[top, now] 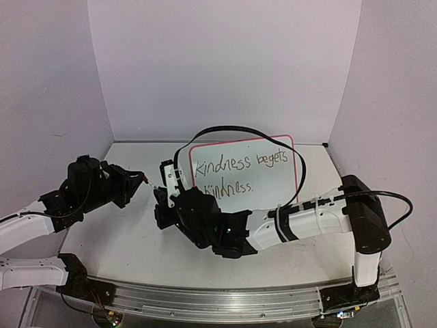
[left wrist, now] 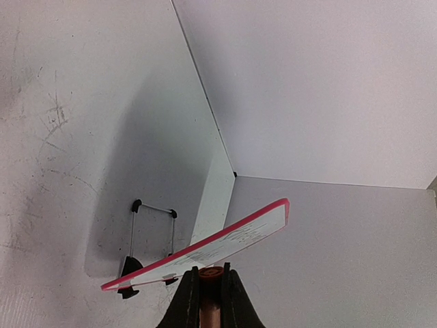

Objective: Write a sentence on the whiteboard
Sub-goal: Insert the whiteboard marker without the cap into the pen cap.

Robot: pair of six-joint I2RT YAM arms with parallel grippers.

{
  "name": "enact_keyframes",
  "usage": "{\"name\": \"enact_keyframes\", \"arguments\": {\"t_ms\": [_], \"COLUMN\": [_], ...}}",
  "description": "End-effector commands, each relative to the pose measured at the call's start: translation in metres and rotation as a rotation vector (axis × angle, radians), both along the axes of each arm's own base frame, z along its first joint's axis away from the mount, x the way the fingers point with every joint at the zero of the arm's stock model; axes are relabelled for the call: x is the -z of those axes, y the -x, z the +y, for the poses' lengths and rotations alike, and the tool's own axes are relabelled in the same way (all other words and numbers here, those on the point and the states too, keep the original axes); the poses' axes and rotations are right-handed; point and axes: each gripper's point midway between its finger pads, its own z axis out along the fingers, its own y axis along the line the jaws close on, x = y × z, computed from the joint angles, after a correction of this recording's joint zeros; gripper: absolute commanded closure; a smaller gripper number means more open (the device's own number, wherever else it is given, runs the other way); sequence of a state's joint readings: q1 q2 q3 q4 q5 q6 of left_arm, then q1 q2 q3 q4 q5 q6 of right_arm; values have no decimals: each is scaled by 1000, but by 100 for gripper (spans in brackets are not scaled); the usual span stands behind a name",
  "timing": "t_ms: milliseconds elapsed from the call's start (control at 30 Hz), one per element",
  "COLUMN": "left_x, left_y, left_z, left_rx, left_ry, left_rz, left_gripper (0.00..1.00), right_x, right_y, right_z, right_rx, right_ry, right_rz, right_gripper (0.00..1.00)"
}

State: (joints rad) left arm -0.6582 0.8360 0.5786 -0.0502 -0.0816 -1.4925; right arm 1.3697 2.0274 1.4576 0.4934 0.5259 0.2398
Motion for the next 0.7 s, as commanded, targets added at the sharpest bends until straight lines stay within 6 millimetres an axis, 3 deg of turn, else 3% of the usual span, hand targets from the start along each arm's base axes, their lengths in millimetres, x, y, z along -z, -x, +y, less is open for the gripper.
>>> {"name": "enact_keyframes", "arguments": {"t_ms": [0,667], "left_x": [-13,-16], "left_y": [-3,-2], "left_z": [3,0], "left_rx": [-25,-7], "left_ry": [29,36], "left_rz": [-45,-49], "left_gripper": [100,100], "right_x": [-14,-13], "right_y": [6,2], "right_z": [-3,3], "right_rx": [-15,-6], "right_ry": [-47,-52], "right_rz": [-5,-10], "right_gripper": [100,100]}}
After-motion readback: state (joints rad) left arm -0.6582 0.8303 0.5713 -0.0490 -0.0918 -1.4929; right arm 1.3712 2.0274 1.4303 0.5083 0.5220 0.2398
